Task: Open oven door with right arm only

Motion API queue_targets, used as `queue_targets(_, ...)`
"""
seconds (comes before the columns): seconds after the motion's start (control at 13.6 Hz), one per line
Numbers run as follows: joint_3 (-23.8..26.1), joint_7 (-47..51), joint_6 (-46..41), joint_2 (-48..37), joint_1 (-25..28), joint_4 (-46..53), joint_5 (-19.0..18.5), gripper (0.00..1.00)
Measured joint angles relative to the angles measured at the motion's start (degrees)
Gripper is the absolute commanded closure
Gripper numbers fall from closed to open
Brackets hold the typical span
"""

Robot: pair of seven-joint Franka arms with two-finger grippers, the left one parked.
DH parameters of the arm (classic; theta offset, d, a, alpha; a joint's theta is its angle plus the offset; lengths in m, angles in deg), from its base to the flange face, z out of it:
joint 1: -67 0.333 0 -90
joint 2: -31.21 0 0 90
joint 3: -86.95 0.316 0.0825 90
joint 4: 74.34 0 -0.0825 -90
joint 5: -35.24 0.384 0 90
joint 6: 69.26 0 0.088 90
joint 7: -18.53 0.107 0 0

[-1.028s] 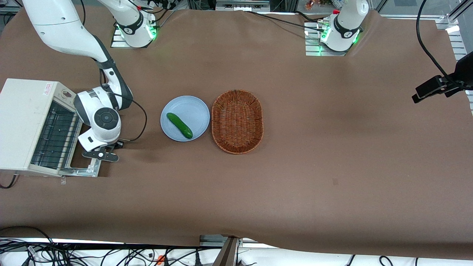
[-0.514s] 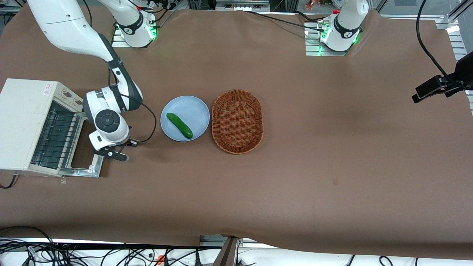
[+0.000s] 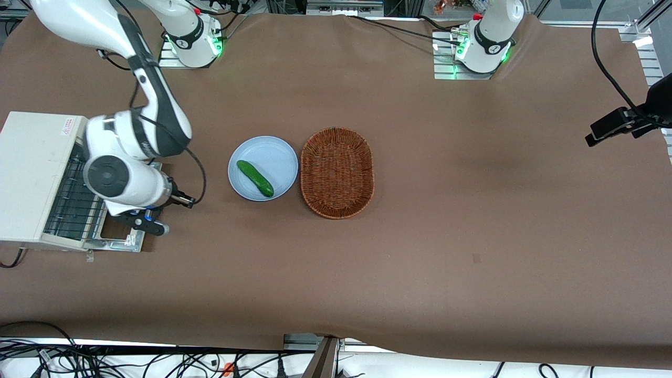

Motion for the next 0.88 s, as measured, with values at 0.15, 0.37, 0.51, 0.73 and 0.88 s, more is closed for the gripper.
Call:
queue_targets(0.15, -2.27, -10.94, -5.91, -3.09, -0.87, 3.76, 4.41, 0.0)
queue_targets(0.37, -4.74, -23.34, -13.24, -7.9, -1.68, 8.01, 5.69, 0.0)
queue_targets(0.51, -5.82, -26.5, -17.58, -11.15, -1.86, 9.66, 5.71, 0.0)
queue_targets(0.73, -9.93, -27.85, -18.75, -19.48, -0.46, 5.89, 5.71, 0.0)
queue_targets(0.88, -14.45, -28.9, -18.2, -23.46, 0.78, 1.91, 5.75, 0.0)
